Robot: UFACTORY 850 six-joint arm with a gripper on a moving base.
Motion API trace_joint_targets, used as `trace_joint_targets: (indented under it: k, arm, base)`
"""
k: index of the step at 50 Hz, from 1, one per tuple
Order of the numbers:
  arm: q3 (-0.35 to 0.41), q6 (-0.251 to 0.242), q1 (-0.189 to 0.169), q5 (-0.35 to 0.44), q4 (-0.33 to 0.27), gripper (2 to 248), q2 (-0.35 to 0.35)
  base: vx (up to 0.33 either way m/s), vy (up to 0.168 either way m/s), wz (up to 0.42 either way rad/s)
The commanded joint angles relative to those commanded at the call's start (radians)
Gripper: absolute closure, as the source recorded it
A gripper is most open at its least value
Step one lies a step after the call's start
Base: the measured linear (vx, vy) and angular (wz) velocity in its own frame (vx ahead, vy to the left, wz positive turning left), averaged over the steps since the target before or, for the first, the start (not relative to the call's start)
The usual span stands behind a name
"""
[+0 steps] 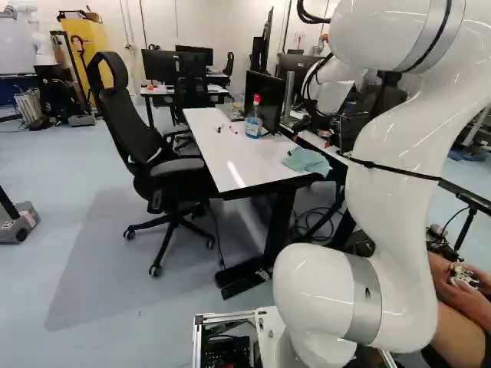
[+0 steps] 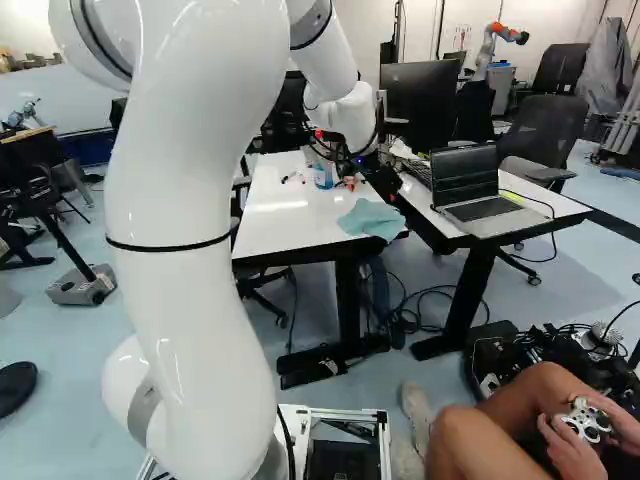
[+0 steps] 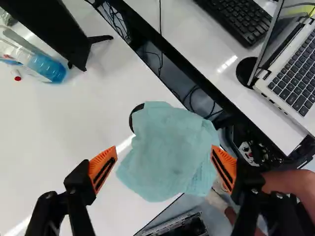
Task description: Clean the table with the green towel
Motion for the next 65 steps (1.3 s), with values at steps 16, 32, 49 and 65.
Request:
trace_joint_targets:
  k: [16, 32, 49, 65]
  arm:
    - [0.069, 0.000, 0.023, 0.074, -0.005, 3, 0.037]
    - [0.164, 0.000, 0.054, 0.176, -0.011, 3, 0.087]
    - [0.294, 0.000, 0.096, 0.315, -0.020, 3, 0.156]
    - [0.446, 0.000, 0.146, 0.478, -0.031, 3, 0.237]
  base:
    - [0.000, 0.000, 0.000]
    - [0.000, 0.000, 0.000]
    - [0.000, 0.000, 0.000]
    - [0.000, 0.000, 0.000]
